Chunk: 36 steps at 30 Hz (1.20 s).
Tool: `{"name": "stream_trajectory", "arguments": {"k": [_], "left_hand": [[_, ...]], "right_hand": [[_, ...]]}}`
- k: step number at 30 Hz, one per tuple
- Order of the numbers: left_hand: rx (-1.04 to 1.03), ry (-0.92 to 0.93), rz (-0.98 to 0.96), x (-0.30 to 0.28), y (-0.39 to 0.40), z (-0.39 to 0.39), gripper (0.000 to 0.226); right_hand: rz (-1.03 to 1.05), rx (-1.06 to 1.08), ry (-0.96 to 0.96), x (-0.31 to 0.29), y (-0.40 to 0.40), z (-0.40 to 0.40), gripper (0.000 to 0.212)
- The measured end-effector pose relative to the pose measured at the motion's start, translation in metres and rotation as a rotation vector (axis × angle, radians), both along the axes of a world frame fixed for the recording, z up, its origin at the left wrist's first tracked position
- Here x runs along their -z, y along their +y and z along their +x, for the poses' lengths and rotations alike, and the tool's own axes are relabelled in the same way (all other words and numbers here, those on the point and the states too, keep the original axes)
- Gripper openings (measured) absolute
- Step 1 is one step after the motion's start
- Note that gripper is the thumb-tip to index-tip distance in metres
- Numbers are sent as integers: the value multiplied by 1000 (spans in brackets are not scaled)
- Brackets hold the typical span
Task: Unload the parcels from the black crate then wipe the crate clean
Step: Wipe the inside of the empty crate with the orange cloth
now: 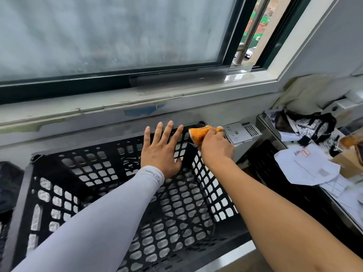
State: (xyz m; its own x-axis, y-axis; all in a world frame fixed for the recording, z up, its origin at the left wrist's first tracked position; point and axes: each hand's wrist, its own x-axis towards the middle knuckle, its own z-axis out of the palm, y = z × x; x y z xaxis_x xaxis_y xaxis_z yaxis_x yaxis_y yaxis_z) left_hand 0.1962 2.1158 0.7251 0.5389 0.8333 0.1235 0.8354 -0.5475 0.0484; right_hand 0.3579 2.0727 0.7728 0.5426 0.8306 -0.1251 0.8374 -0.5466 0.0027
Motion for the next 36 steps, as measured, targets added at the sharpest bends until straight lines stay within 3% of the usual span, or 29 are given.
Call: {"name": "stream_trajectory", "arguments": {"k": [5, 26, 36], "left_hand": [[-7, 3, 18, 4, -2, 1, 106], [-2, 29, 100, 12, -2, 0, 107], [5, 8, 59, 6, -2, -2, 105]], "right_hand": [[-110, -36, 1, -2, -11, 8, 79], [-288, -61, 0, -14, -123, 8, 92], [-260, -61, -21, -10, -98, 5, 91]]}}
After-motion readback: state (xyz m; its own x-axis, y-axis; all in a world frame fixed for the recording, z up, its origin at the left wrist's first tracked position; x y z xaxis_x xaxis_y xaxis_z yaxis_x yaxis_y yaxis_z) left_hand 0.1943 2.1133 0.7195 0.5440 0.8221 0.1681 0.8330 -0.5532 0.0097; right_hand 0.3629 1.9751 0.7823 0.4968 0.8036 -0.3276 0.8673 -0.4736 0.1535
